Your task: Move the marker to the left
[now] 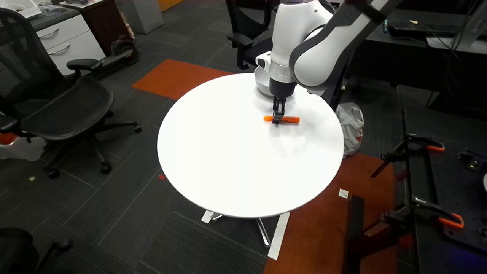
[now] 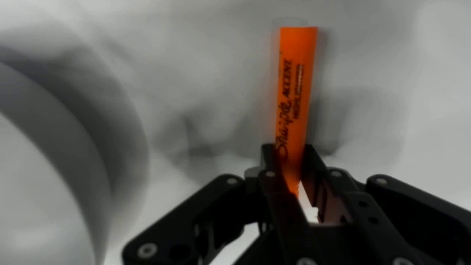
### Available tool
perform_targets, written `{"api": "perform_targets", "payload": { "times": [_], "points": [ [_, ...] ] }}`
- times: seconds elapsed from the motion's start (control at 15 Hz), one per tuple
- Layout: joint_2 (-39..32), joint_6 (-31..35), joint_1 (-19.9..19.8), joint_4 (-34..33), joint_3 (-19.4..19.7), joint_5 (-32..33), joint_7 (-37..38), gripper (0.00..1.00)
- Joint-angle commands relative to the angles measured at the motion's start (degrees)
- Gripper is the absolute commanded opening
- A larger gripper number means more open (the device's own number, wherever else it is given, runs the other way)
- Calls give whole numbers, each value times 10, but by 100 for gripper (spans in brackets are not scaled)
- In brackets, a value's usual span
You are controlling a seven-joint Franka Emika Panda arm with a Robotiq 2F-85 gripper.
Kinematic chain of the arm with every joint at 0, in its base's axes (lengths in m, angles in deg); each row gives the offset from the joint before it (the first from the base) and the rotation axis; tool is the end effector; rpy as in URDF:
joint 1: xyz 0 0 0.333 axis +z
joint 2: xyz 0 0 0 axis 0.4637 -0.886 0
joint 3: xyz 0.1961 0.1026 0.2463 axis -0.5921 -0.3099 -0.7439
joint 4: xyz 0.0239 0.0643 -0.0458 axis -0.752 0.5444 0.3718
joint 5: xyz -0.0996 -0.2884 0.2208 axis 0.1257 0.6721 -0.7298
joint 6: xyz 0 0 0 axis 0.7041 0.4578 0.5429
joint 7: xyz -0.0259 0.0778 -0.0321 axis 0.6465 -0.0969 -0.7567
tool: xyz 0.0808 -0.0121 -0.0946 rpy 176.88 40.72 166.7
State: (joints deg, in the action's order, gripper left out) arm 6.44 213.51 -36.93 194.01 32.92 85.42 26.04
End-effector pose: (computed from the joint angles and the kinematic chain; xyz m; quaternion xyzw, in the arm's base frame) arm 0.5811 -0.0860 0.1389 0.9875 0.1547 0.0311 0.0048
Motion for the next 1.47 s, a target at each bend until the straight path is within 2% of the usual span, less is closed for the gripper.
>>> {"api": "perform_targets", "payload": {
  "times": [0.0,0.2,0.47,0.53,0.8,0.93,1.4],
  "points": [
    [11,-3,-13,2,-18,-3,34,3],
    [46,5,-6,20,-34,-15,64,5],
    [75,45,22,19,-52,-45,146,5],
    [75,60,38,13,-47,-46,174,5],
    [64,34,85,-26,-37,-75,298,5],
    [56,19,96,-36,-41,-102,348,5],
    [21,41,128,-46,-54,-213,489,5]
  ]
}}
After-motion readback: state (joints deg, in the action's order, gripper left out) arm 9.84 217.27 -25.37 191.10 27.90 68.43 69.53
